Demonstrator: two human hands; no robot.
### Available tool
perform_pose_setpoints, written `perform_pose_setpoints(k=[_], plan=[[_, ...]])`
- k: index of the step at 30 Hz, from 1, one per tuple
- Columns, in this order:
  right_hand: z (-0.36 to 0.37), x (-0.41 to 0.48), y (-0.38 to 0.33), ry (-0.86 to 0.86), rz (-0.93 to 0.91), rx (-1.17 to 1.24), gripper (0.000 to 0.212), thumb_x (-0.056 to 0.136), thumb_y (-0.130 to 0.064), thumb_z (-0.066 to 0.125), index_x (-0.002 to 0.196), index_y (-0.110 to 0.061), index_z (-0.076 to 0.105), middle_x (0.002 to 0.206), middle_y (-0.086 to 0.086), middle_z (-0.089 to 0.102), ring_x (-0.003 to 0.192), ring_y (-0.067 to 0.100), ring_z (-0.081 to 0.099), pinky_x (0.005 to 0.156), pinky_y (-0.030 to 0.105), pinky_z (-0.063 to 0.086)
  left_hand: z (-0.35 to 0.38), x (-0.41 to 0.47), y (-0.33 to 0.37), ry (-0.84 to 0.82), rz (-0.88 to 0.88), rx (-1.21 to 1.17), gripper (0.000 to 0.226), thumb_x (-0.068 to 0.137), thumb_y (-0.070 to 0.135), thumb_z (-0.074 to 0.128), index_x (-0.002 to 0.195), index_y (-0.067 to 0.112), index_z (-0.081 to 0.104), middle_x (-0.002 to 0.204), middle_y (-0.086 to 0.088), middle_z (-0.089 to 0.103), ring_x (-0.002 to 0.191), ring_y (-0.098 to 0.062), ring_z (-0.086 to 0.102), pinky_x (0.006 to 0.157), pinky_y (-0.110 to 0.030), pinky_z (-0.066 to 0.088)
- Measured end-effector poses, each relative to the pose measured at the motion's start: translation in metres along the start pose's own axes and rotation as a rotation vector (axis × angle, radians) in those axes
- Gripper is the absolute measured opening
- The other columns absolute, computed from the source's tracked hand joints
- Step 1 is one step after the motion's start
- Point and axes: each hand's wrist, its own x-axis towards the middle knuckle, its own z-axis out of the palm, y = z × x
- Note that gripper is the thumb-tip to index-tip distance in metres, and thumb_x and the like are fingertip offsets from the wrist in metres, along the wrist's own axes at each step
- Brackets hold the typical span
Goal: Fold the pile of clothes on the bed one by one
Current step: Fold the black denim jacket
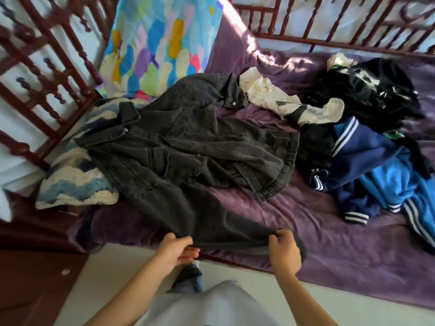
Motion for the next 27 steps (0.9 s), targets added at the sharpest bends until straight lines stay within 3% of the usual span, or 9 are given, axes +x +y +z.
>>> perform_pose_setpoints(k=[3, 6, 9, 13, 17, 20, 22, 24, 27], plan=[[0.01, 0.014, 0.024, -0.244, -0.031, -0.246, 0.038, 0.095, -0.026, 0.044, 0.132, -0.016, 0.047, 0.131, 0.014, 0.049, 0.119, 0.033, 0.044, 0.093, 0.038, 0.04, -0.011, 0.004, -0.015, 0.041, -0.065, 0.061, 0.011, 0.092, -0.001, 0.048, 0.082, 0.003, 0.045, 0.044, -0.01, 0.061, 0.032, -0.014, 0.057, 0.033, -0.016, 0.042], [0.014, 0.024, 0.033, -0.301, -0.138, -0.395, 0.045, 0.095, -0.034, 0.045, 0.138, -0.021, 0.041, 0.142, 0.008, 0.037, 0.13, 0.029, 0.031, 0.105, 0.041, 0.03, -0.021, 0.007, -0.023, 0.04, -0.109, 0.044, 0.016, 0.092, 0.001, 0.05, 0.079, 0.007, 0.044, 0.047, -0.01, 0.063, 0.036, -0.016, 0.059, 0.046, -0.022, 0.043], [0.011, 0.033, 0.038, -0.302, -0.128, -0.455, 0.048, 0.095, -0.036, 0.044, 0.14, -0.023, 0.038, 0.145, 0.007, 0.033, 0.133, 0.028, 0.027, 0.107, 0.042, 0.028, -0.02, 0.01, -0.023, 0.104, -0.097, 0.161, 0.021, 0.092, 0.013, 0.055, 0.073, 0.006, 0.051, 0.047, -0.006, 0.063, 0.041, -0.019, 0.056, 0.05, -0.022, 0.037], [0.002, 0.054, 0.027, -0.27, -0.101, -0.378, 0.042, 0.095, -0.033, 0.045, 0.132, -0.013, 0.044, 0.136, 0.013, 0.04, 0.127, 0.032, 0.034, 0.103, 0.042, 0.034, -0.014, 0.01, -0.008, 0.25, 0.03, 0.472, 0.047, 0.094, 0.034, 0.048, 0.058, 0.005, 0.053, 0.048, -0.007, 0.061, 0.04, -0.021, 0.051, 0.045, -0.022, 0.034], [0.003, 0.088, -0.007, -0.256, -0.104, -0.229, 0.045, 0.093, -0.027, 0.049, 0.132, -0.004, 0.044, 0.136, 0.02, 0.043, 0.127, 0.036, 0.038, 0.101, 0.04, 0.035, 0.002, 0.014, 0.031, 0.262, 0.268, 0.632, 0.038, 0.092, 0.034, 0.048, 0.063, 0.011, 0.055, 0.056, -0.001, 0.064, 0.047, -0.02, 0.057, 0.062, -0.028, 0.044], [0.015, 0.106, -0.034, -0.283, -0.005, -0.031, 0.055, 0.089, -0.026, 0.058, 0.135, -0.001, 0.041, 0.136, 0.02, 0.046, 0.124, 0.036, 0.045, 0.099, 0.043, 0.041, 0.017, 0.032, 0.068, 0.214, 0.388, 0.733, 0.025, 0.092, 0.032, 0.05, 0.075, 0.015, 0.056, 0.078, -0.002, 0.067, 0.071, -0.022, 0.062, 0.072, -0.033, 0.048], [0.023, 0.116, -0.046, -0.306, 0.076, 0.125, 0.058, 0.084, -0.023, 0.064, 0.133, -0.002, 0.041, 0.131, 0.017, 0.052, 0.118, 0.035, 0.051, 0.096, 0.045, 0.045, 0.024, 0.051, 0.088, 0.219, 0.461, 0.853, 0.015, 0.092, 0.03, 0.052, 0.095, 0.017, 0.058, 0.1, -0.003, 0.064, 0.094, -0.025, 0.06, 0.076, -0.033, 0.045], [0.031, 0.125, -0.052, -0.303, 0.137, 0.186, 0.054, 0.08, -0.019, 0.068, 0.126, -0.002, 0.046, 0.12, 0.016, 0.06, 0.108, 0.035, 0.057, 0.092, 0.045, 0.049, 0.028, 0.072, 0.106, 0.25, 0.568, 0.98, 0.029, 0.092, 0.028, 0.054, 0.118, 0.015, 0.055, 0.121, -0.006, 0.055, 0.113, -0.026, 0.05, 0.083, -0.036, 0.044], [0.044, 0.143, -0.054, -0.248, 0.249, 0.218, 0.052, 0.076, -0.011, 0.07, 0.122, 0.001, 0.049, 0.113, 0.019, 0.063, 0.103, 0.035, 0.06, 0.089, 0.046, 0.05, 0.03, 0.098, 0.125, 0.316, 0.727, 1.252, 0.047, 0.091, 0.033, 0.054, 0.135, 0.018, 0.042, 0.142, -0.006, 0.037, 0.131, -0.025, 0.032, 0.096, -0.034, 0.039]])
